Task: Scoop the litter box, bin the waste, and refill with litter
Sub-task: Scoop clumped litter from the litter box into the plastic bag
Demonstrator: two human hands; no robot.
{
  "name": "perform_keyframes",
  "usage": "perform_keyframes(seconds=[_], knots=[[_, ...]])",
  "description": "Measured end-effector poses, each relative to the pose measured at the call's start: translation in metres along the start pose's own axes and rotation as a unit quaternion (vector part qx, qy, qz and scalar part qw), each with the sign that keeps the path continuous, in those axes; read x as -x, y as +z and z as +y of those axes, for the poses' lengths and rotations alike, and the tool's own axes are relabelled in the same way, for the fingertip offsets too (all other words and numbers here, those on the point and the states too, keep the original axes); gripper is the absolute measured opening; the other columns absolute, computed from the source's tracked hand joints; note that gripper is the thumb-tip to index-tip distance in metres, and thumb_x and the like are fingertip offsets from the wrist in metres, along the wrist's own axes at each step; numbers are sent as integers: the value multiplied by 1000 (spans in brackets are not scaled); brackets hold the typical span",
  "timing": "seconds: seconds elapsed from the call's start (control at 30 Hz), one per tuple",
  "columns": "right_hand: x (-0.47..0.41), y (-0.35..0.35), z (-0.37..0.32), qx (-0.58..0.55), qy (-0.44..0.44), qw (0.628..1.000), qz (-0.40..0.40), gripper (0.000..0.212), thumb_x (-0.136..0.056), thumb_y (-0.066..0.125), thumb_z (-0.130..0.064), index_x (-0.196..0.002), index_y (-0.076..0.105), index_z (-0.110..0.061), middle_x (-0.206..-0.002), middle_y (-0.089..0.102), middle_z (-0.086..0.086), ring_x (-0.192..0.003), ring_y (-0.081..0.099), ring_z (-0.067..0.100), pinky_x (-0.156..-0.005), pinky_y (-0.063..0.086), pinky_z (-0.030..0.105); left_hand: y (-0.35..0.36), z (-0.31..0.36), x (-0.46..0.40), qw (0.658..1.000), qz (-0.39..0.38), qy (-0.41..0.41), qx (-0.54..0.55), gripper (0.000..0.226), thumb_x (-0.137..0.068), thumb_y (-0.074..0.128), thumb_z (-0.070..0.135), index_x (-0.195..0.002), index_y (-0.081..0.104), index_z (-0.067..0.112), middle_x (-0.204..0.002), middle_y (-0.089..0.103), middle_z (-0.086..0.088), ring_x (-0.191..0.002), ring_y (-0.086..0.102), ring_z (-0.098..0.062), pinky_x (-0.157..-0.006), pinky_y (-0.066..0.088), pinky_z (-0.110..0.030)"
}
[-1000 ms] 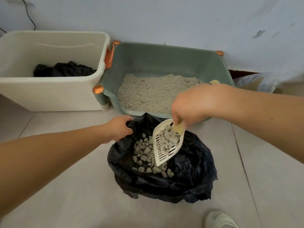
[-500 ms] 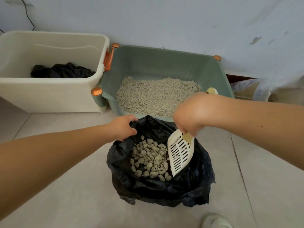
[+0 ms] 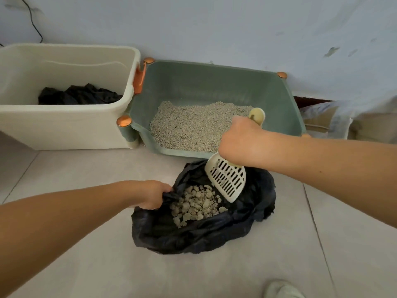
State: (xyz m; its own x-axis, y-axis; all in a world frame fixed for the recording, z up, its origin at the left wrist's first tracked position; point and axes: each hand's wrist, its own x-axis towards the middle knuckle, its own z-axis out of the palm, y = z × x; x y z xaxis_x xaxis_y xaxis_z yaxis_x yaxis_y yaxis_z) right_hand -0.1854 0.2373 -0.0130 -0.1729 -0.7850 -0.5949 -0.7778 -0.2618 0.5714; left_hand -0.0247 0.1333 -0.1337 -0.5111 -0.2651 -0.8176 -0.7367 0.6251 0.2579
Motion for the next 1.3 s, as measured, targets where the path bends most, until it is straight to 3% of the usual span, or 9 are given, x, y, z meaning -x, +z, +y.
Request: perform_keyframes(seconds=[0.13, 0.33, 0.4, 0.57, 0.73, 0.87, 1.03, 1.2, 1.3], knots=[[-4, -1, 2, 10, -18, 999, 25, 32, -92, 47, -7, -62, 41, -18, -65, 44, -4, -58, 32, 13, -73, 32, 30, -6, -1, 13, 993, -69, -30, 95, 58, -84, 36, -7, -123, 54, 32, -122, 55, -11, -93, 61, -27, -75, 59, -35], [4, -7, 22, -104, 12, 992, -77, 21, -90, 57, -19, -110, 64, -22, -94, 62, -7, -81, 56, 17, -58, 42, 26, -26, 5, 7, 989, 146, 0, -11, 43, -84, 53, 14, -126, 53, 21, -123, 57, -7, -110, 54, -24, -86, 47, -28], [11, -10, 34, -132, 13, 986, -99, 31, -90, 57, -27, -120, 61, -31, -110, 63, -9, -97, 61, 16, -71, 51, 30, -35, 11, 6, 981, 191, 23, -40, 36, -81, 57, 27, -117, 57, 24, -113, 62, 0, -103, 57, -20, -86, 48, -30], [36, -18, 78, -269, 75, 956, -91, 31, -91, 55, -27, -122, 60, -35, -68, 54, -12, -66, 63, 13, -50, 38, 17, -54, 33, 3, 944, 311, 110, 25, 22, -83, 54, 25, -102, 64, 22, -99, 64, 4, -92, 56, -16, -85, 51, -33], [25, 0, 98, -196, 178, 956, -127, 33, -95, 47, -28, -126, 59, -23, -77, 57, -7, -86, 64, 15, -71, 45, 26, -68, 47, -14, 921, 350, 157, 68, 27, -88, 48, 14, -109, 63, 16, -104, 66, -3, -94, 59, -20, -87, 52, -36], [2, 16, 97, -179, 230, 933, -211, 19, -95, 47, -27, -102, 63, -17, -75, 50, -5, -65, 50, 17, -82, 47, 32, -72, 52, -35, 919, 341, 182, 72, 28, -86, 47, 10, -107, 66, 14, -109, 66, -5, -99, 60, -22, -89, 50, -35], [-18, 24, 82, -244, 255, 899, -260, 38, -99, 41, -16, -61, 38, -12, -63, 42, 1, -53, 41, 16, -67, 44, 30, -76, 51, -60, 921, 328, 193, 84, 28, -86, 47, 9, -107, 65, 14, -109, 66, -6, -98, 60, -22, -87, 51, -38], [-23, 32, 59, -325, 262, 860, -294, 28, -98, 35, -1, -119, 52, 2, -74, 46, 7, -70, 51, 23, -58, 40, 27, -87, 54, -79, 916, 327, 205, 107, 26, -89, 48, 12, -109, 65, 14, -109, 67, -5, -98, 61, -22, -87, 52, -37], [-26, 38, 45, -367, 278, 838, -292, 35, -95, 40, 2, -129, 49, 2, -100, 58, 12, -88, 60, 27, -64, 46, 26, -87, 61, -88, 914, 324, 217, 116, 25, -88, 49, 12, -107, 65, 15, -109, 67, -5, -97, 61, -22, -87, 52, -39]])
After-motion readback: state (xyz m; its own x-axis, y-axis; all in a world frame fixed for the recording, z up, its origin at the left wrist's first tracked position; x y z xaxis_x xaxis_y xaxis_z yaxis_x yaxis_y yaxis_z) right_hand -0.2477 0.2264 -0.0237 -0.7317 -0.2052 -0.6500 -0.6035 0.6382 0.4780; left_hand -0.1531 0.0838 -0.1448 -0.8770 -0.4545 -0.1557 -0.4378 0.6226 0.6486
